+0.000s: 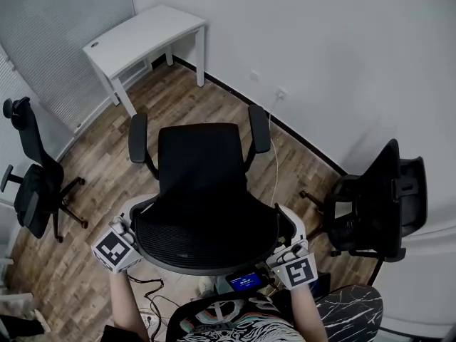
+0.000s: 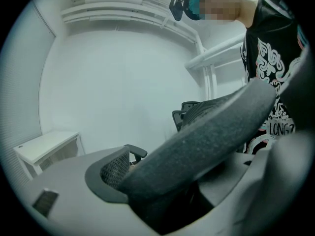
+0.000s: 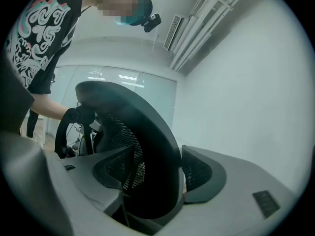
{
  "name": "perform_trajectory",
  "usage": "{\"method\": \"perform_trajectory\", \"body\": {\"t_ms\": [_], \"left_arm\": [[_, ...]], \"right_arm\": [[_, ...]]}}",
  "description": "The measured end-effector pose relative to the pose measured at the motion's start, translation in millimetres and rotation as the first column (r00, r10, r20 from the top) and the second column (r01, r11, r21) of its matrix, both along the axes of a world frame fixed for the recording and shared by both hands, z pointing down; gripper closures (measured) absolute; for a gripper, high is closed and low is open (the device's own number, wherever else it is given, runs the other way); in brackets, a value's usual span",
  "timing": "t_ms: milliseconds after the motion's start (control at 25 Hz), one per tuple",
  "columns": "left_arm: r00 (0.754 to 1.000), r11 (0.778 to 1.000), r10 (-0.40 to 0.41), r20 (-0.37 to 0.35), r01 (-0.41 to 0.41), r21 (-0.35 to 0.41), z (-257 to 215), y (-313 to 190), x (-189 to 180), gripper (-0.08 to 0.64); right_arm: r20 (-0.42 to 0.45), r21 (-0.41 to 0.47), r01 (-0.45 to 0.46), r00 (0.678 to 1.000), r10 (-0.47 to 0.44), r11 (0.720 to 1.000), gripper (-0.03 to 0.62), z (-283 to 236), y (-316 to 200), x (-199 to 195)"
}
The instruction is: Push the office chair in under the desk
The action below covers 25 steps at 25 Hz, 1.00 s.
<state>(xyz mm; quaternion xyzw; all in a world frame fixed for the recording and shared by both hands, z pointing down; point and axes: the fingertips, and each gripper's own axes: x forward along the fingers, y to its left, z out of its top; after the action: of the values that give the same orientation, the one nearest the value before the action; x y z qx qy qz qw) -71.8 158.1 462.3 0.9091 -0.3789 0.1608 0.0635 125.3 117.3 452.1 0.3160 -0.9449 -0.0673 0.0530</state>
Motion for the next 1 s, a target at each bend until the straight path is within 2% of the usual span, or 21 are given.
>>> {"method": "perform_trajectory", "body": {"t_ms": [1000], "left_arm": [[0.999,0.999,0.039,0.003,-0.039,0.006,-1,-38,-18,0.179]], "right_arm": [[0.035,-0.043,0.008,0.999,-0.007,0.999,0.299,-1,-32,-14]]}}
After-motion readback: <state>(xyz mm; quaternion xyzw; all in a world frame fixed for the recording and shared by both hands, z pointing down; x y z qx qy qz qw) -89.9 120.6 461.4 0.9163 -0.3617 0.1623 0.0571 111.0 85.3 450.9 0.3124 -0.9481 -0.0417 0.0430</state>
